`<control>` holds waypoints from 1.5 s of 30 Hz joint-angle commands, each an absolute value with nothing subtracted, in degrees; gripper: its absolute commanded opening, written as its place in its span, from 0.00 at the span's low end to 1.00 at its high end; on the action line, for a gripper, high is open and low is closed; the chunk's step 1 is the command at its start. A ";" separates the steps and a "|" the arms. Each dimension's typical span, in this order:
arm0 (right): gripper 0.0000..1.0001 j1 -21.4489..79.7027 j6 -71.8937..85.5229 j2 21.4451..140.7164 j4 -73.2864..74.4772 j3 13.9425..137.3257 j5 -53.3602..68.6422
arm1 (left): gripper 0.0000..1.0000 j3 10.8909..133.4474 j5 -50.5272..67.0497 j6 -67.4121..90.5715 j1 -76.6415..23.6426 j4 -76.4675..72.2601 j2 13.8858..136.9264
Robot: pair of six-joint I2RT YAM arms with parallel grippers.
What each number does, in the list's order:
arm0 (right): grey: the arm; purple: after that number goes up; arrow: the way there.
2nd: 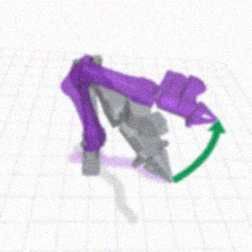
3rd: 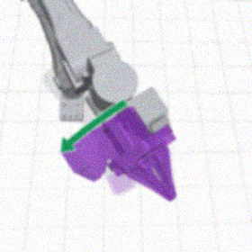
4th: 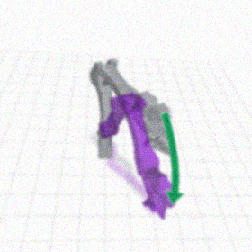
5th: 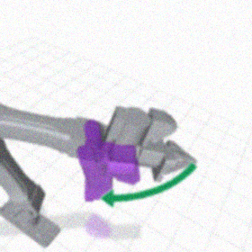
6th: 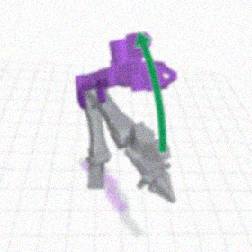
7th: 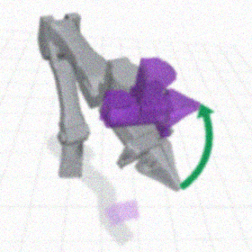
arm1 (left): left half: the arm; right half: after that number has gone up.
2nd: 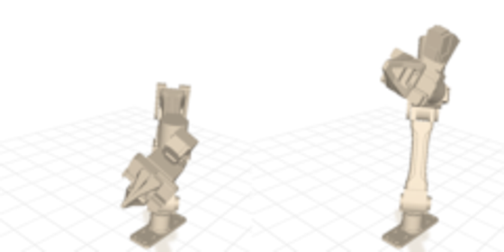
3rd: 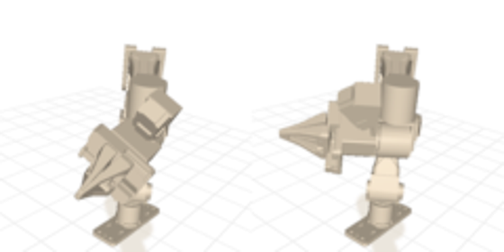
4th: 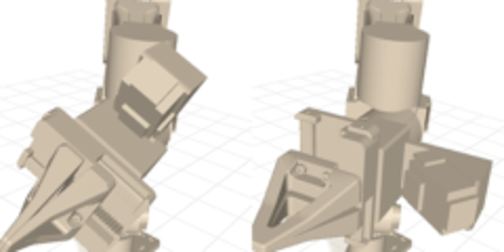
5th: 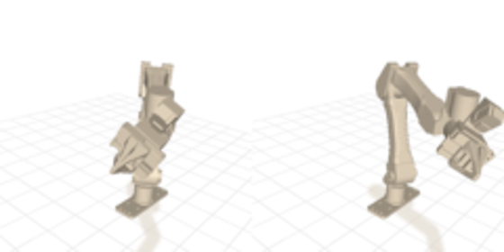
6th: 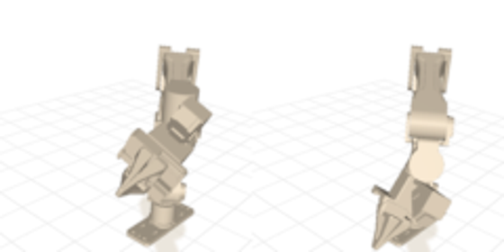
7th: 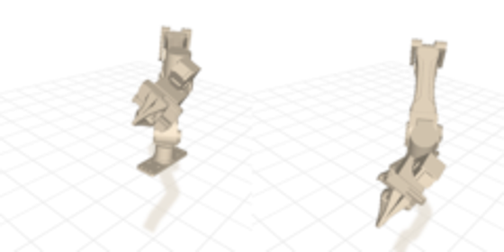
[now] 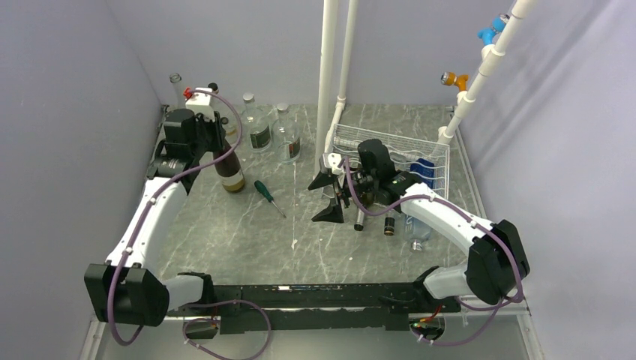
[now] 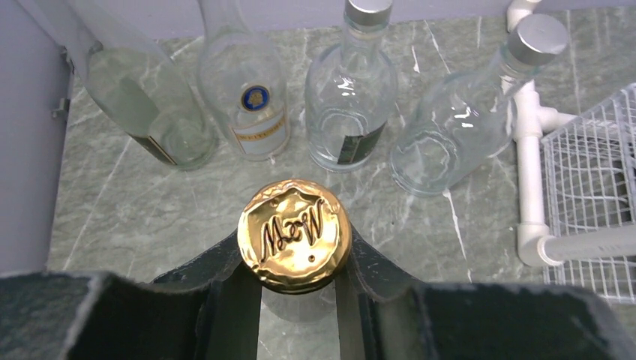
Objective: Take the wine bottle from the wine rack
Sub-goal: Place the wine bottle at the center of the board.
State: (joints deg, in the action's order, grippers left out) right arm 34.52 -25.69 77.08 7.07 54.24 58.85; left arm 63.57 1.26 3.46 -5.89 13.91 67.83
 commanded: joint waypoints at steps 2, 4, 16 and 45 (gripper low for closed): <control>1.00 34.28 -27.15 77.44 6.10 54.49 60.38 | 0.00 74.27 0.23 1.41 -5.24 -9.37 67.99; 1.00 34.28 -27.30 77.52 6.15 54.49 60.45 | 0.00 75.61 0.18 1.47 -4.98 -9.72 69.52; 1.00 34.28 -27.86 77.47 6.56 54.58 60.47 | 0.00 82.40 -1.70 0.70 -3.97 -12.23 78.28; 1.00 34.14 -28.45 78.05 7.03 54.76 60.38 | 0.13 83.34 -5.66 2.12 -3.25 -11.42 84.18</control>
State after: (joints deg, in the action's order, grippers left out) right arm 34.41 -27.09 78.06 7.53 54.24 58.85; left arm 77.28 -3.92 2.17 -3.55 6.68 87.24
